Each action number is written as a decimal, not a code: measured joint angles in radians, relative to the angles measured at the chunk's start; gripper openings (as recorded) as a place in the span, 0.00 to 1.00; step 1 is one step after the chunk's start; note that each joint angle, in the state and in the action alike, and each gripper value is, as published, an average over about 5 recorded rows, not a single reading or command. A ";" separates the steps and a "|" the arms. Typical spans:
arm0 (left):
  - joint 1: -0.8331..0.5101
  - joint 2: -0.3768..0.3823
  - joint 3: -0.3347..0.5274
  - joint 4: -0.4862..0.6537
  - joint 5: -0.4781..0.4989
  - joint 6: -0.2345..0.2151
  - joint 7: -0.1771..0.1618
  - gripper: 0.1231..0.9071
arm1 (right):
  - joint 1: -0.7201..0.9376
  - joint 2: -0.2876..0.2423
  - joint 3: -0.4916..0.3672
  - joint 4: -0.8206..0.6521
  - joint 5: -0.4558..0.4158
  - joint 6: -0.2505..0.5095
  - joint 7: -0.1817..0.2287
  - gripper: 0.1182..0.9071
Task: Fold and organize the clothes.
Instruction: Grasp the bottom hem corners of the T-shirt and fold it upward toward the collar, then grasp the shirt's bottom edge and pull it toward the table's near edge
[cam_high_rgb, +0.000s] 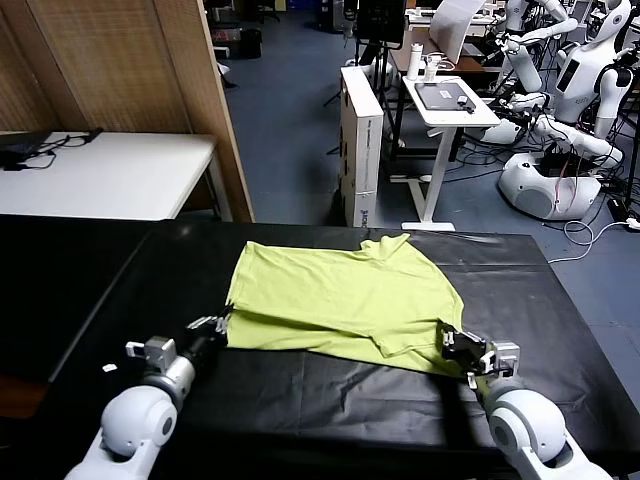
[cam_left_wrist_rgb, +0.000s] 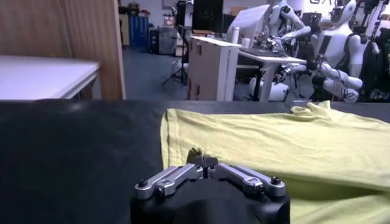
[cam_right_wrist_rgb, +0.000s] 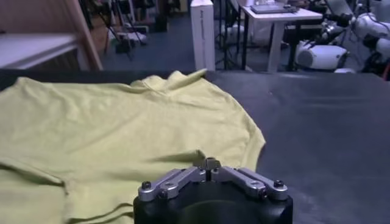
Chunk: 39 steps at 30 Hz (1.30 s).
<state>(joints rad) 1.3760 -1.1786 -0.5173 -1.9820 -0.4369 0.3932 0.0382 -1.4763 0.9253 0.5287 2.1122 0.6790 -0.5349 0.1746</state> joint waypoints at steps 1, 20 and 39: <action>0.012 -0.005 -0.006 -0.010 0.004 0.000 0.000 0.80 | -0.019 -0.009 0.009 0.014 -0.001 -0.002 -0.003 0.95; 0.136 -0.058 -0.065 -0.047 0.044 -0.006 0.002 1.00 | -0.198 -0.026 0.060 0.072 -0.047 0.015 -0.037 1.00; 0.124 -0.069 -0.058 0.009 0.048 -0.026 0.014 0.71 | -0.205 -0.024 0.058 0.059 -0.049 0.014 -0.032 0.42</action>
<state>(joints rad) 1.4998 -1.2473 -0.5755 -1.9728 -0.3886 0.3669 0.0523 -1.6814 0.9014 0.5867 2.1709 0.6298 -0.5205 0.1423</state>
